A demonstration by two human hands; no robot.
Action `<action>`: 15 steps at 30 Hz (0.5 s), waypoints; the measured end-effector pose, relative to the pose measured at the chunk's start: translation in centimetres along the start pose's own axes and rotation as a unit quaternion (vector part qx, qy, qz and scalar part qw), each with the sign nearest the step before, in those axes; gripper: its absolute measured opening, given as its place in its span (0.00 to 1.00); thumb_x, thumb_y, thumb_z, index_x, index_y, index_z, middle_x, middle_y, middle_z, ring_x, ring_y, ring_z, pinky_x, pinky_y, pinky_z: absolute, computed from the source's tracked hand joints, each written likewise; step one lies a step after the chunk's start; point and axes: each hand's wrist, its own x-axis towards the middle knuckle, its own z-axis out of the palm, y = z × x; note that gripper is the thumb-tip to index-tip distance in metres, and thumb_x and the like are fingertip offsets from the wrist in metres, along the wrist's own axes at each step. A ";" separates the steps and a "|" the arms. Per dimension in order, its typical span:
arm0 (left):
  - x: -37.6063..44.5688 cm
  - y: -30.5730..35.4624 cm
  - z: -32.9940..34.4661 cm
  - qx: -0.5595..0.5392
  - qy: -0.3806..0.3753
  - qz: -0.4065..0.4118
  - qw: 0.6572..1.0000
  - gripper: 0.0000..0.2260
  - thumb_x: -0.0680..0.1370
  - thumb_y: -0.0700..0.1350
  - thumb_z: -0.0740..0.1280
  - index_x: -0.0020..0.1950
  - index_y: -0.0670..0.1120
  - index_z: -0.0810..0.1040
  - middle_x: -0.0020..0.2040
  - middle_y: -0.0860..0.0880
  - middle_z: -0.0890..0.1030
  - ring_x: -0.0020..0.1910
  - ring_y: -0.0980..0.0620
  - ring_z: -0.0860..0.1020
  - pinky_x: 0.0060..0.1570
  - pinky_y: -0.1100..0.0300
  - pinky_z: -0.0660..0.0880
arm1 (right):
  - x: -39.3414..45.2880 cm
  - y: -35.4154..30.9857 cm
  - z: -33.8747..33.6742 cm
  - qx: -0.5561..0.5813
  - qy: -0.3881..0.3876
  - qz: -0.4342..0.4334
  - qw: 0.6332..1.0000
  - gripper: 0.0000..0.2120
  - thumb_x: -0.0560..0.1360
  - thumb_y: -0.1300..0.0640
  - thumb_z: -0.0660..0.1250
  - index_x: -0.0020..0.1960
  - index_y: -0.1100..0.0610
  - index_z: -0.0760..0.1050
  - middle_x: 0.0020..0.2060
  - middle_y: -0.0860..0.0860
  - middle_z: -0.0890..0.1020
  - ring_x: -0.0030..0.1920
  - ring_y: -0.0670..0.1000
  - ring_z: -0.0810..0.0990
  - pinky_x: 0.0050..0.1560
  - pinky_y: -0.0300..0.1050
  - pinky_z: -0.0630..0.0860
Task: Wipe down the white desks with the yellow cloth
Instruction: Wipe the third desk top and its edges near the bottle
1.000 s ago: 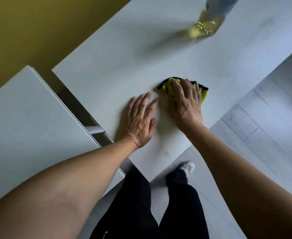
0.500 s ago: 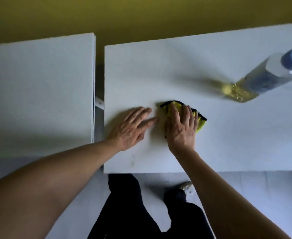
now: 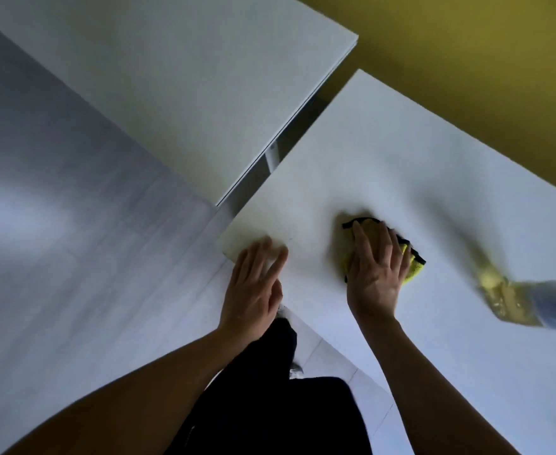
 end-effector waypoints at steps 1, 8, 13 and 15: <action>0.1 0.4 0.4 -0.009 0.008 -0.017 1.000 0.29 0.84 0.44 0.61 0.85 0.50 0.59 0.85 0.41 0.57 0.84 0.40 0.57 0.80 0.41 0.58 | 0.4 0.3 0.1 0.002 -0.001 -0.019 1.000 0.25 0.81 0.52 0.50 0.76 0.49 0.69 0.76 0.58 0.66 0.78 0.61 0.60 0.78 0.66 0.50; 0.6 3.8 2.3 -0.017 0.084 -0.135 0.987 0.26 0.83 0.44 0.60 0.83 0.48 0.64 0.84 0.42 0.59 0.84 0.41 0.56 0.81 0.40 0.58 | 5.5 0.0 2.1 0.034 -0.025 -0.206 0.978 0.17 0.82 0.53 0.62 0.71 0.50 0.76 0.73 0.57 0.71 0.75 0.61 0.65 0.75 0.67 0.56; 3.0 8.5 4.8 -0.028 0.167 -0.276 0.946 0.24 0.85 0.44 0.59 0.82 0.43 0.66 0.84 0.41 0.60 0.84 0.43 0.55 0.82 0.43 0.55 | 12.1 -4.8 4.9 0.049 -0.095 -0.407 0.907 0.17 0.82 0.51 0.61 0.70 0.48 0.74 0.70 0.57 0.73 0.71 0.63 0.70 0.73 0.67 0.61; 3.4 8.9 5.6 -0.022 0.191 -0.295 0.936 0.23 0.85 0.44 0.60 0.81 0.42 0.68 0.83 0.41 0.63 0.84 0.42 0.57 0.82 0.43 0.55 | 13.8 -6.6 5.9 0.036 -0.128 -0.464 0.876 0.17 0.82 0.49 0.60 0.71 0.48 0.73 0.70 0.57 0.73 0.70 0.63 0.70 0.72 0.66 0.62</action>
